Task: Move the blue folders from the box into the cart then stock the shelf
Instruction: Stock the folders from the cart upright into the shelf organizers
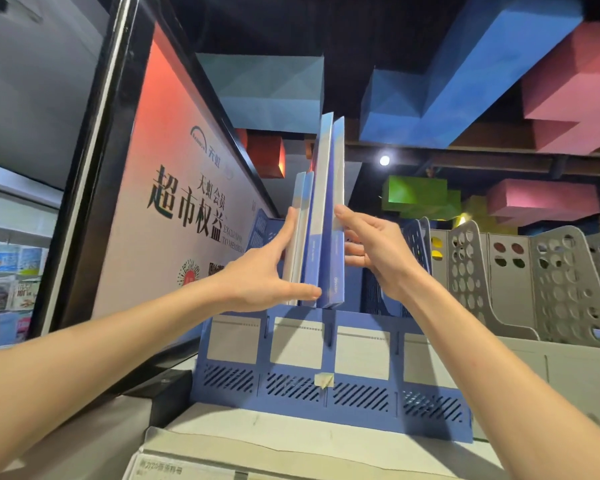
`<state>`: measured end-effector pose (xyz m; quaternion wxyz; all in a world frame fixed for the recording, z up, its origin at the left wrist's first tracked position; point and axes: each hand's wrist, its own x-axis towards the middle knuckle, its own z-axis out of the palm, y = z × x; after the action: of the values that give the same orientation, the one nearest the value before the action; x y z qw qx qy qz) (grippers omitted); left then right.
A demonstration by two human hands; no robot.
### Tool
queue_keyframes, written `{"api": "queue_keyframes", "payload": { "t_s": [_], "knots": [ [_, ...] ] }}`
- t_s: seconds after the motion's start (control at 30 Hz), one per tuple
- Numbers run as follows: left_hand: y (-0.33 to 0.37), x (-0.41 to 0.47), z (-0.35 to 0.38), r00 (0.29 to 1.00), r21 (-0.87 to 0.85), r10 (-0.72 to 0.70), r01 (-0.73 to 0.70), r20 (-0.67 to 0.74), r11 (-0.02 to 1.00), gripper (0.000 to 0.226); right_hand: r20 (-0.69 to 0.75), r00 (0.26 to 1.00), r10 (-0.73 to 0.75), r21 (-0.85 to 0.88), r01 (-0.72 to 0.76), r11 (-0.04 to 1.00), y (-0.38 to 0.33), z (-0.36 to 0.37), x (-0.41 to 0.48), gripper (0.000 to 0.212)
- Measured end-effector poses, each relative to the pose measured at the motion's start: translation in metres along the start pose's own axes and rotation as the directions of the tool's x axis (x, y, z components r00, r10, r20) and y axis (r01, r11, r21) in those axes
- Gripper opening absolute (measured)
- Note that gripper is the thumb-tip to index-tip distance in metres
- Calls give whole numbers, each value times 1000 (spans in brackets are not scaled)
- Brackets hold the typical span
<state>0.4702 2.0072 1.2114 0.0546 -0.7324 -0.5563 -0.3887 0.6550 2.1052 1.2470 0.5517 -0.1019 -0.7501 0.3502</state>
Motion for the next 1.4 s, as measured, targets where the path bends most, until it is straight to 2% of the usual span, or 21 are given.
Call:
{"api": "queue_keyframes", "payload": {
  "t_s": [0.1, 0.2, 0.33, 0.4, 0.57, 0.67, 0.93, 1.07, 1.2, 1.4],
  "knots": [
    [2, -4, 0, 997, 146, -22, 31, -68, 989, 119, 84, 995, 61, -62, -56, 997, 0, -4, -1, 52],
    [1, -4, 7, 984, 304, -6, 61, -176, 951, 102, 119, 991, 63, -103, -50, 993, -4, -6, 0, 46],
    [-9, 8, 12, 992, 101, -2, 15, -123, 995, 76, 134, 988, -79, -137, 97, 986, -7, -3, -4, 27],
    [-7, 11, 10, 995, 55, 14, -8, -101, 998, 71, 104, 985, -134, -151, 149, 977, -6, 0, -10, 39],
    [-4, 6, 10, 995, 36, 28, -25, -96, 999, 82, 5, 971, -240, -165, 238, 957, 9, 4, -5, 43],
    [-7, 6, 11, 995, 21, 63, -61, -82, 998, 93, -40, 968, -248, -164, 239, 957, 12, 10, -7, 32],
    [-12, 9, 11, 991, 37, 75, -72, -114, 997, 91, 0, 993, -118, 74, 118, 990, 17, 24, -12, 31],
    [-10, 8, 12, 990, 9, 92, -91, -106, 996, 100, 96, 995, -19, 152, 4, 988, 18, 24, -14, 33],
    [-15, 8, 10, 989, 0, 106, -107, -107, 994, 106, 180, 982, 49, 151, -77, 986, 16, 23, -16, 31],
    [-20, 7, 7, 989, -8, 93, -95, -112, 995, 107, 144, 983, 114, 32, -120, 992, 17, 20, -12, 44]
  ]
}}
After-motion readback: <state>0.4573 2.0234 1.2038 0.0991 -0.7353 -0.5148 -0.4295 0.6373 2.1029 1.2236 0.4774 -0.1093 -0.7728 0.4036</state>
